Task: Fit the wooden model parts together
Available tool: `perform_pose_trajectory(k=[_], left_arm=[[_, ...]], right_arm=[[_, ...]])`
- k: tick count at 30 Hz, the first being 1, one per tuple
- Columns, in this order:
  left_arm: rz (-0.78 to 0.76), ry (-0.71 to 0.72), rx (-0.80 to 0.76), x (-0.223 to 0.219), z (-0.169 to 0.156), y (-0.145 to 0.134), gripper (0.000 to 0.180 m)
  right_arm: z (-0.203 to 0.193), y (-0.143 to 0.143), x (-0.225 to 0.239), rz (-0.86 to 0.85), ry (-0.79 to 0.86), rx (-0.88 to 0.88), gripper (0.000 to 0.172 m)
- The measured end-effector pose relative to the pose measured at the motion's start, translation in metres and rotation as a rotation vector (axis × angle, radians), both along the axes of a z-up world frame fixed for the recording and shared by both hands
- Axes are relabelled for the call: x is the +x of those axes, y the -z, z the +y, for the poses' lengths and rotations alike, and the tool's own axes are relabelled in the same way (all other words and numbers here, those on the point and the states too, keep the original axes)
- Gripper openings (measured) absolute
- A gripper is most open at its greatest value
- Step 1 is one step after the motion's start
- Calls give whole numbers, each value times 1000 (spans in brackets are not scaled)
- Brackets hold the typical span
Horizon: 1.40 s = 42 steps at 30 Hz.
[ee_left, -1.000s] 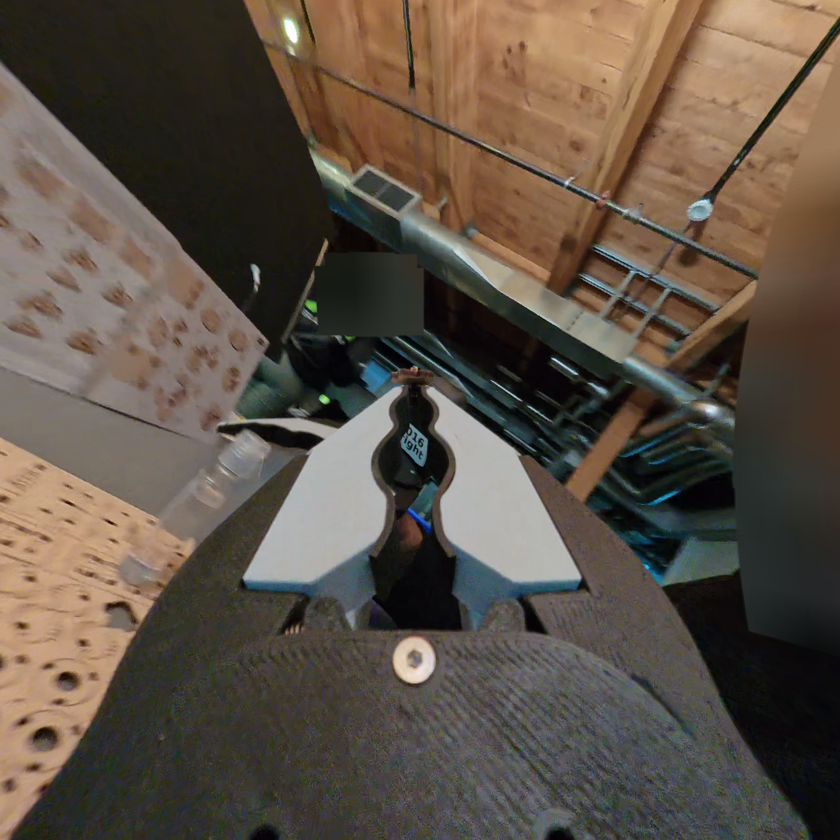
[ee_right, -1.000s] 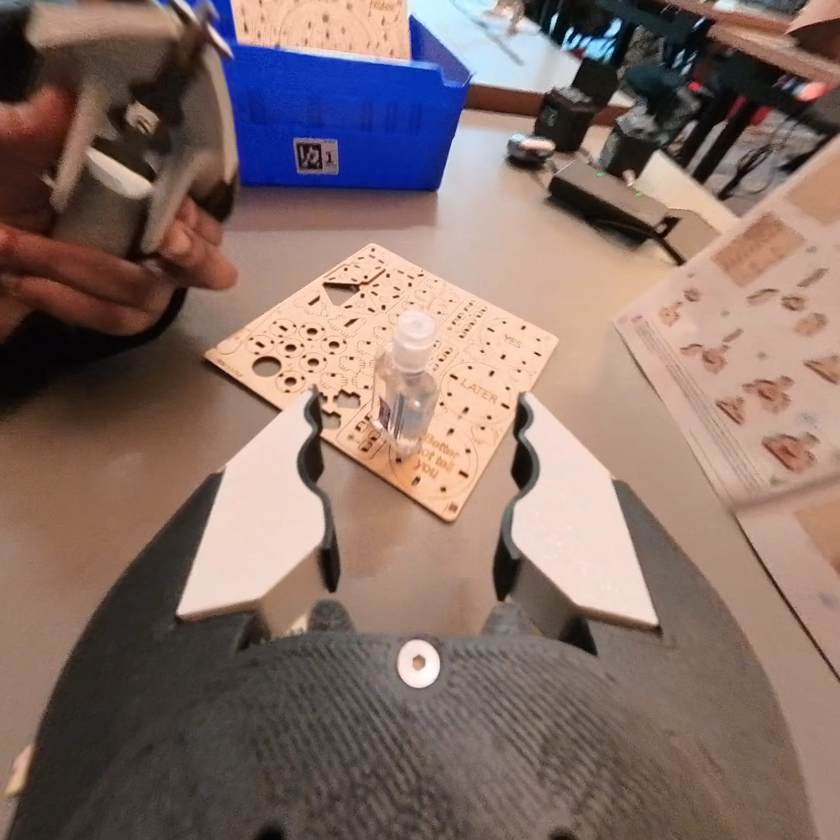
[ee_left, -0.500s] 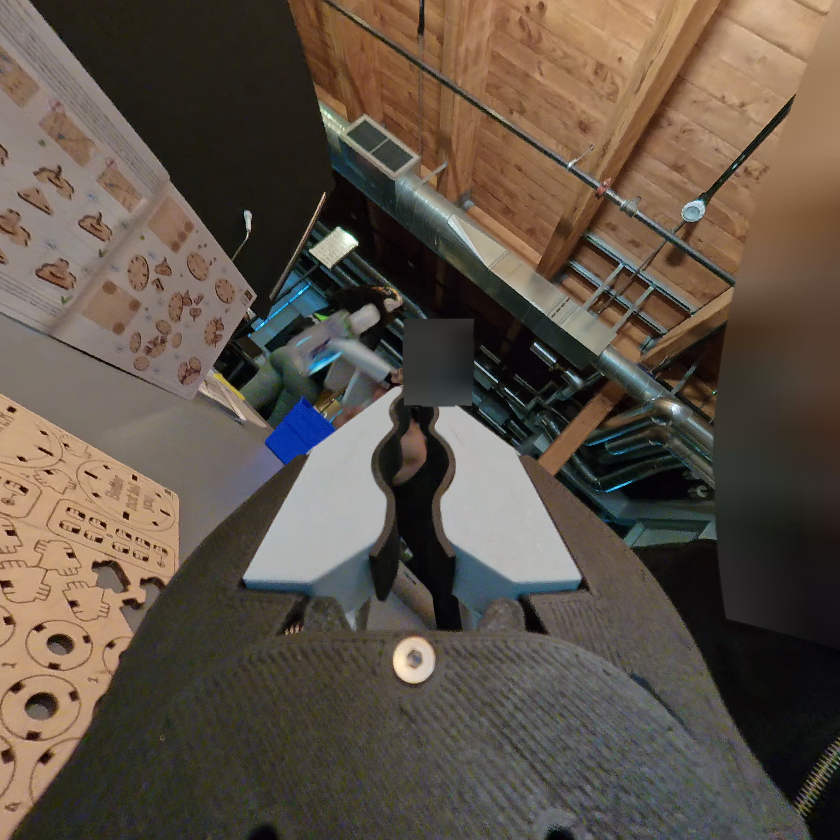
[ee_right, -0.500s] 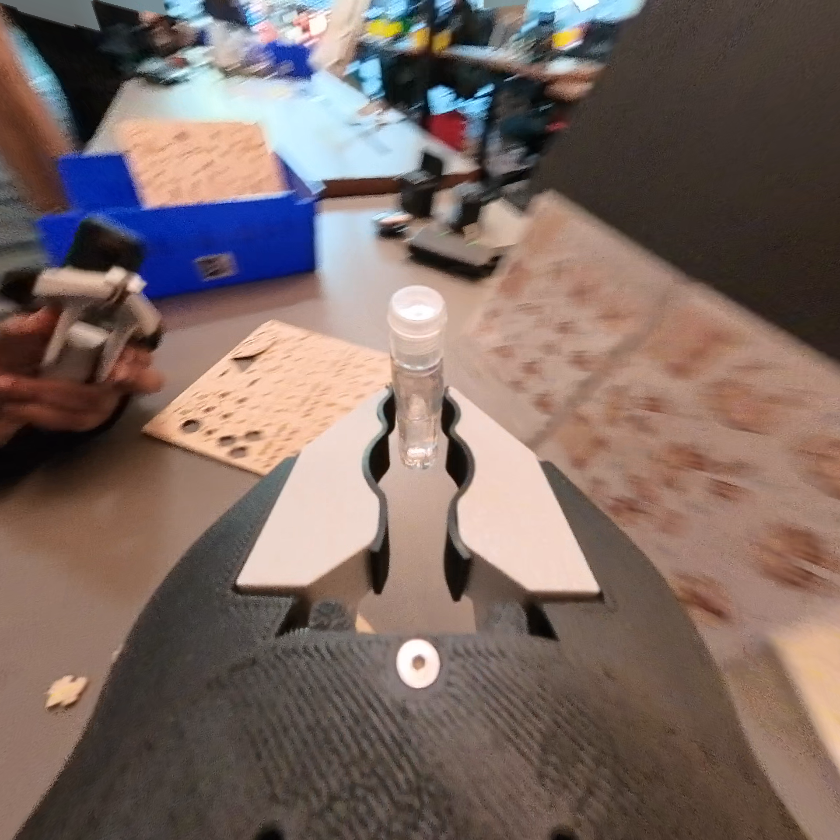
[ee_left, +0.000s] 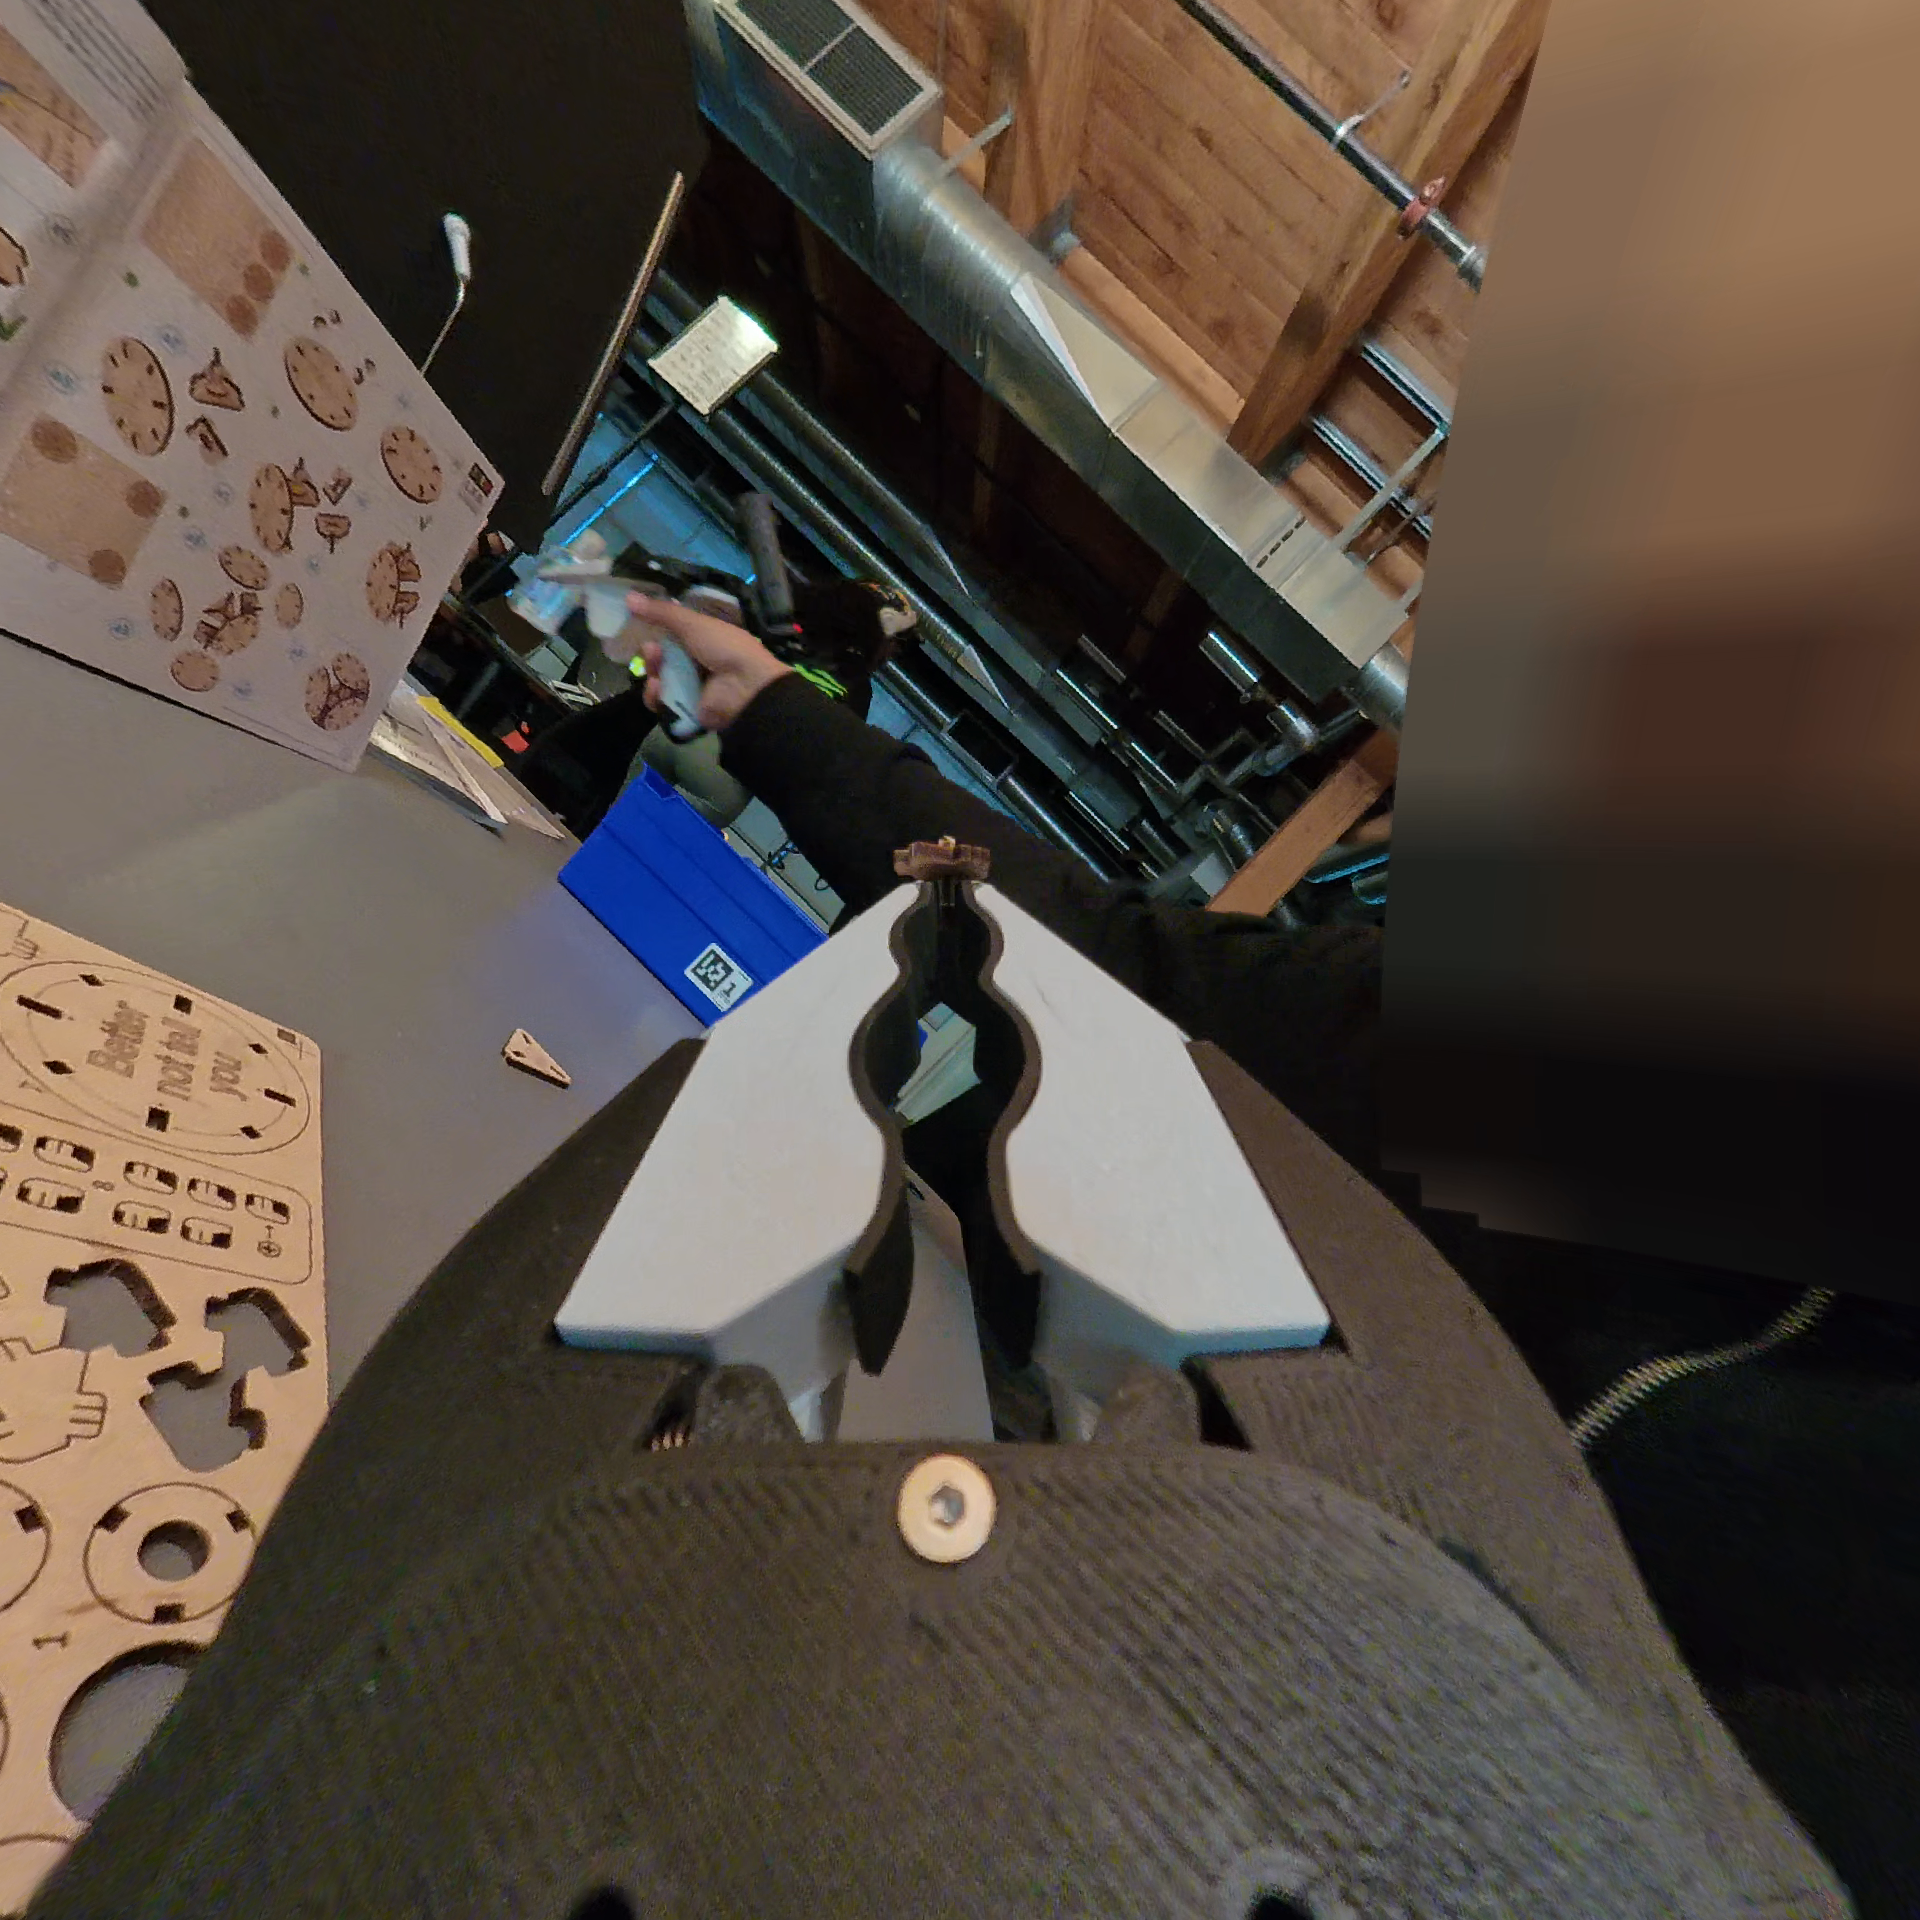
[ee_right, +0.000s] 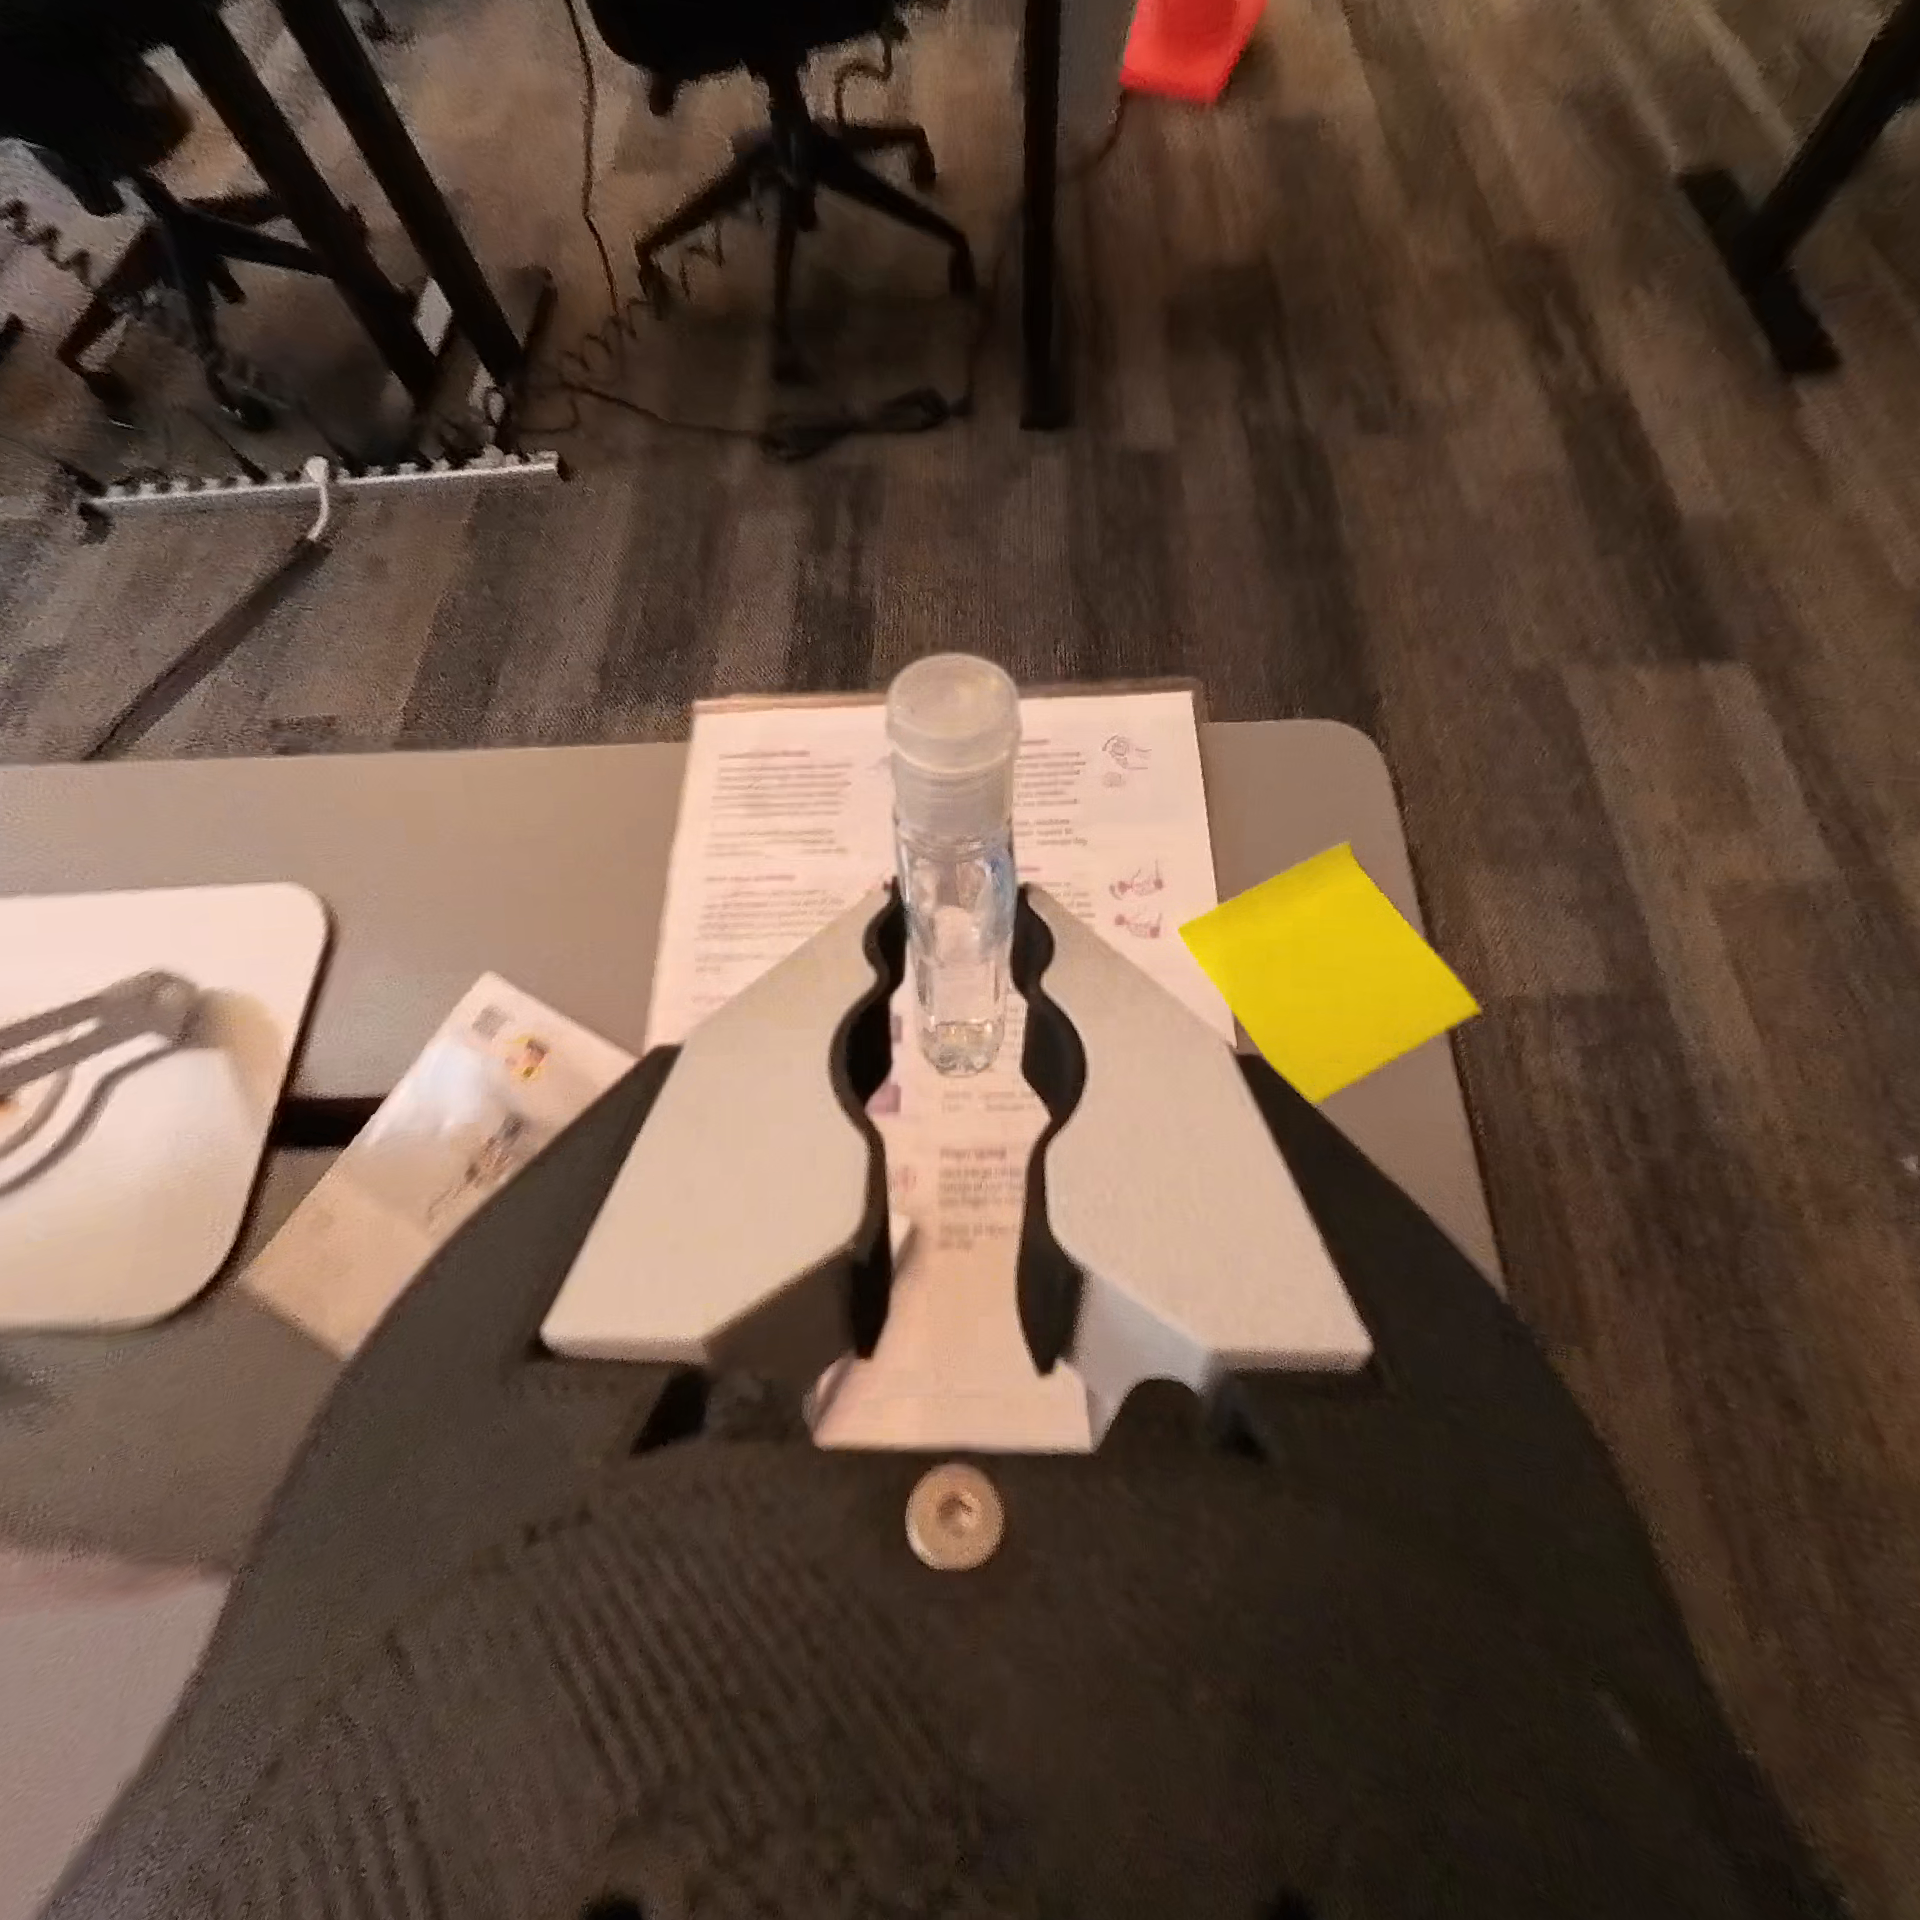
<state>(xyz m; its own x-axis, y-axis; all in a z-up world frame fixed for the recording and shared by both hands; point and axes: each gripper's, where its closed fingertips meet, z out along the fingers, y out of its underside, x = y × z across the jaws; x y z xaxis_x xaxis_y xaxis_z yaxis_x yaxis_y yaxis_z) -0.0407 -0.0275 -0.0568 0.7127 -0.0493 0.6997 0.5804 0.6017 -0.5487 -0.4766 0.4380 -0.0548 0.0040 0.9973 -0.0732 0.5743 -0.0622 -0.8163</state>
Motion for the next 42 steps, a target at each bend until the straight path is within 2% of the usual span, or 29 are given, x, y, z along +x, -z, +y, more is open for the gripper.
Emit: perform_pose_trajectory(k=[5, 8, 11, 17, 18, 20, 22, 24, 29, 32, 35, 36, 38, 40, 42], left_arm=[[-40, 36, 16, -5, 4, 3, 0], [-47, 45, 11, -7, 5, 4, 0], [-40, 53, -26, -6, 11, 6, 0], [-39, 93, -20, 1, 16, 6, 0], [-46, 90, -15, 0, 14, 7, 0], [-55, 88, 1, -1, 12, 6, 0], [-52, 91, -10, -1, 14, 7, 0], [-42, 91, -26, 1, 15, 8, 0], [-28, 63, -59, 5, 13, 10, 0], [-24, 45, -53, 5, 9, 9, 0], [-37, 31, -62, 3, 8, 12, 0], [-47, 41, -74, 4, 11, 14, 0], [-50, 77, -93, 7, 18, 16, 0], [-40, 98, -128, 10, 25, 18, 0], [-26, 103, -160, 11, 30, 20, 0]], right_arm=[[13, 50, -63, -42, 99, 64, 17], [5, 76, -84, -49, 121, 14, 17], [-5, 96, -91, -47, 135, -35, 17], [-3, 120, -81, -25, 169, -8, 19], [-3, 123, -78, -37, 172, -9, 24], [0, 124, -72, -66, 188, -10, 50], [7, 111, -63, -86, 239, -2, 56], [9, 78, -55, -63, 260, 0, 63], [-2, -46, -18, 121, 234, -28, 87], [-31, -116, 31, 276, 104, 7, 87], [-81, -154, 114, 418, -76, 114, 84], [-102, -157, 148, 457, -148, 144, 80], [-151, -158, 221, 550, -341, 159, 49], [-191, -157, 296, 693, -491, 106, 25], [-224, -148, 367, 863, -625, -2, 13]])
